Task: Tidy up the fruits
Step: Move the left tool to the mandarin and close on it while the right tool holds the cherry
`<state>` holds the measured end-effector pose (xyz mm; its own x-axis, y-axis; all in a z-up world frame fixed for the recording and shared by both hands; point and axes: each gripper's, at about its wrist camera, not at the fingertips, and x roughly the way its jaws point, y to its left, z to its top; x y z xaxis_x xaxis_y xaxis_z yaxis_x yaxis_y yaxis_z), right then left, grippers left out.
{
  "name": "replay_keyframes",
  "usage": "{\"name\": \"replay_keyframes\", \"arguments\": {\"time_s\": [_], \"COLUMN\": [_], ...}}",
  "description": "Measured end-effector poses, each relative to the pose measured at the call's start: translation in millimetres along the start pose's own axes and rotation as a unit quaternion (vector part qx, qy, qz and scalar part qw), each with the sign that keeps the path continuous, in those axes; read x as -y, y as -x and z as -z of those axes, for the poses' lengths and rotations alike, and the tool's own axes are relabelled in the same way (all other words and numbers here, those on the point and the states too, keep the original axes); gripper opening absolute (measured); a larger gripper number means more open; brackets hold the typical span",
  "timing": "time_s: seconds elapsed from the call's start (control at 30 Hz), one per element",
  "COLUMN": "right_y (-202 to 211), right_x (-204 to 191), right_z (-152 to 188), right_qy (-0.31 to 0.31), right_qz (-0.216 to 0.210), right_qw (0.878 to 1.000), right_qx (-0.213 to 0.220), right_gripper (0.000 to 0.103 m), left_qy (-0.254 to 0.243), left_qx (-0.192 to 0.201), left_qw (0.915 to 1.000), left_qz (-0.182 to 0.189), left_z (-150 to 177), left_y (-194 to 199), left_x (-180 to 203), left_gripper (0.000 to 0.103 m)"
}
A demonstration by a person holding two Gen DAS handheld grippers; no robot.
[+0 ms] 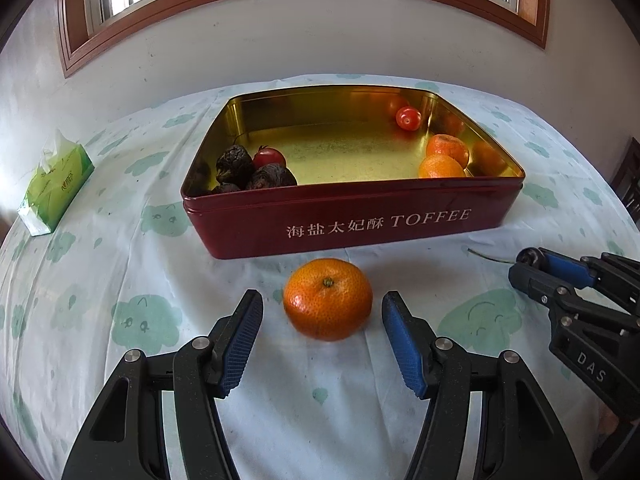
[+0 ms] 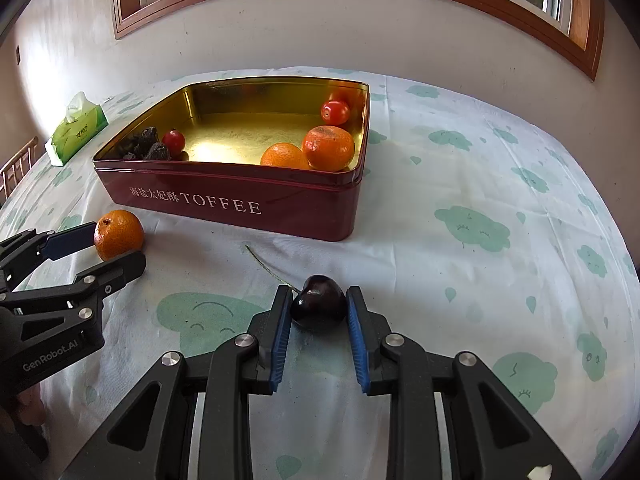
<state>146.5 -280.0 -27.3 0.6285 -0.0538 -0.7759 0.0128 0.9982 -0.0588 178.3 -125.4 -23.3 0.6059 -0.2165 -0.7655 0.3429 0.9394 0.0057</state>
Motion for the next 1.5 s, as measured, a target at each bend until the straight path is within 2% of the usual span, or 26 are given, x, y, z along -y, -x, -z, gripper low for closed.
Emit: {"name": "replay_keyframes", "arguments": {"time_s": [0.23,0.37,1.5], "right_y": [-0.3,-0.6,-0.2], "right_x": [-0.2,-0.2,-0.1], "right_z": [0.2,0.2,0.1], "right_qy": [0.0,0.0,-0.001], "right_qz": [0.0,0.0,-0.001], "right_qw": [1.0,1.0,1.0], "right_qx": [0.0,0.0,0.0], "right_gripper": [0.025,0.025,0.025], "left_qy": [0.008,0.002,0.009], "left_qx": [-0.011,-0.007,-0.007], "left_qw": [0.9999,0.9999,0.9998], "left_qz": [0.0,0.009,0.015], "left_z": [-6.3,-6.5,-2.0], "left_y": [-9.5,-7.6,-7.8], "left_x": [-1.1,0.0,-3.0], "left_gripper": [0.061,0.044,0.043]}}
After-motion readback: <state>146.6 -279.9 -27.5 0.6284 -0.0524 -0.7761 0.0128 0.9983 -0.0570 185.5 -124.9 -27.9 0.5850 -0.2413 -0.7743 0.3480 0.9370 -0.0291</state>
